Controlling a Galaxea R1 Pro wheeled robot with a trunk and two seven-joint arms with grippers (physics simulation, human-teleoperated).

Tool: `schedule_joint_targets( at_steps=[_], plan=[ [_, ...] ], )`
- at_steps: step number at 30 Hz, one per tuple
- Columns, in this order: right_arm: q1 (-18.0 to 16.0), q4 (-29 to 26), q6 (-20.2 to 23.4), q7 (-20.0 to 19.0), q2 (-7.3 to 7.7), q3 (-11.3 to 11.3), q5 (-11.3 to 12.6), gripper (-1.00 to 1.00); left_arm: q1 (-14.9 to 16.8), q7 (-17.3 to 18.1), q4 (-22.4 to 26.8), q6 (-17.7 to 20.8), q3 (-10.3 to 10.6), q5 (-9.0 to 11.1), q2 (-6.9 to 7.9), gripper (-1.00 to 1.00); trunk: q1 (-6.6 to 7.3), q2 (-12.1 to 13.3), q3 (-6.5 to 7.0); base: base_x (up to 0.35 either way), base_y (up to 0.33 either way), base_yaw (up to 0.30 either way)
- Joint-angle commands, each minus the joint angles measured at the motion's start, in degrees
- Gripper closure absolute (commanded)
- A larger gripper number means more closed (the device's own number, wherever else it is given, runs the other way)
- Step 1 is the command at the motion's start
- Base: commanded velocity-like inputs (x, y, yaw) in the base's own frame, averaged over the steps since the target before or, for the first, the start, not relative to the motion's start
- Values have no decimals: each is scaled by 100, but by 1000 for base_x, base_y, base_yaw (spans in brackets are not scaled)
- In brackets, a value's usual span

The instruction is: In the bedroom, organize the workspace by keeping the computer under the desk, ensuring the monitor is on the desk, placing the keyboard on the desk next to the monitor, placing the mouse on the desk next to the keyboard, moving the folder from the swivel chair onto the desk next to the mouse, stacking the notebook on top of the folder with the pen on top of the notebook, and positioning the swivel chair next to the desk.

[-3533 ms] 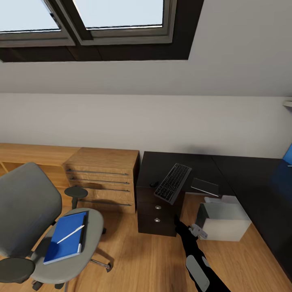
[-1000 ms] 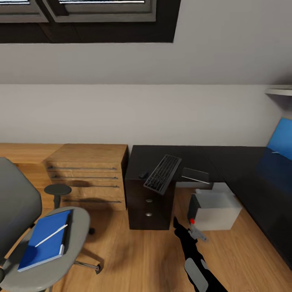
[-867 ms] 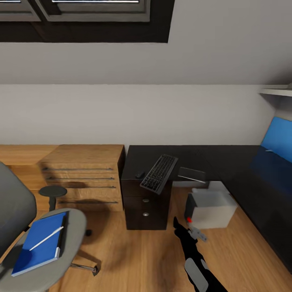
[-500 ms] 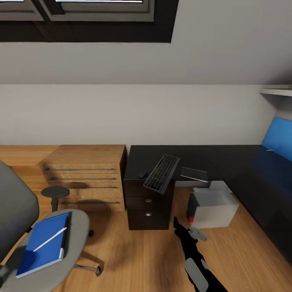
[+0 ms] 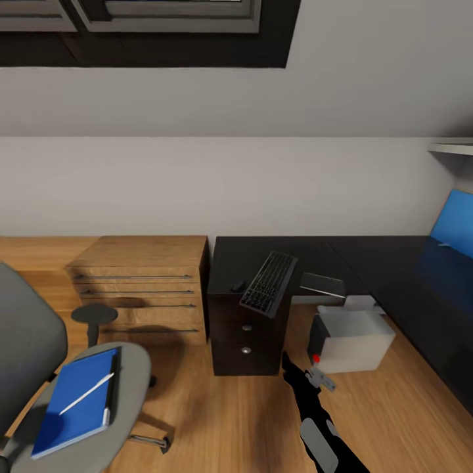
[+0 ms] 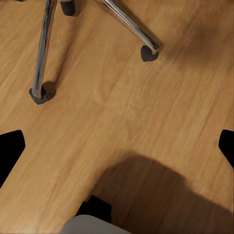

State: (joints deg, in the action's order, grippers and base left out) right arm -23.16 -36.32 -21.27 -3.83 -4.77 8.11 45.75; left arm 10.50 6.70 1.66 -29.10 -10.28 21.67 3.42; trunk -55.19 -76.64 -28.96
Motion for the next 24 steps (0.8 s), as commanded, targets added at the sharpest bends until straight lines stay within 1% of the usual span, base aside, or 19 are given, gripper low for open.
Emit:
schedule_joint_targets(
  at_steps=[1,6,10,14,20,24],
  plan=[
    [-5,8,-32,-34,2,15,62,-100,4,60,-8,-9,-45,30,1,-100,-2,-3,-5,248,2,0],
    [-5,86,-13,-39,-44,32,83,-100,4,60,-8,-8,-44,30,1,-100,-2,-3,-5,97,1,0],
    [-5,155,0,-24,-165,35,96,-100,4,60,-8,-7,-44,30,1,-100,-2,-3,-5,14,0,0],
    [-5,184,27,3,-225,28,112,-100,4,60,-8,-7,-44,30,1,-100,-2,-3,-5,5,0,0],
    [-24,188,42,49,-272,31,117,-100,4,60,-8,-8,-44,28,-1,-100,-2,-3,-5,1,0,0],
    [-106,182,95,54,-281,26,123,-100,4,60,-8,-8,-44,25,-5,-100,-2,-3,-5,0,0,0]
  ],
)
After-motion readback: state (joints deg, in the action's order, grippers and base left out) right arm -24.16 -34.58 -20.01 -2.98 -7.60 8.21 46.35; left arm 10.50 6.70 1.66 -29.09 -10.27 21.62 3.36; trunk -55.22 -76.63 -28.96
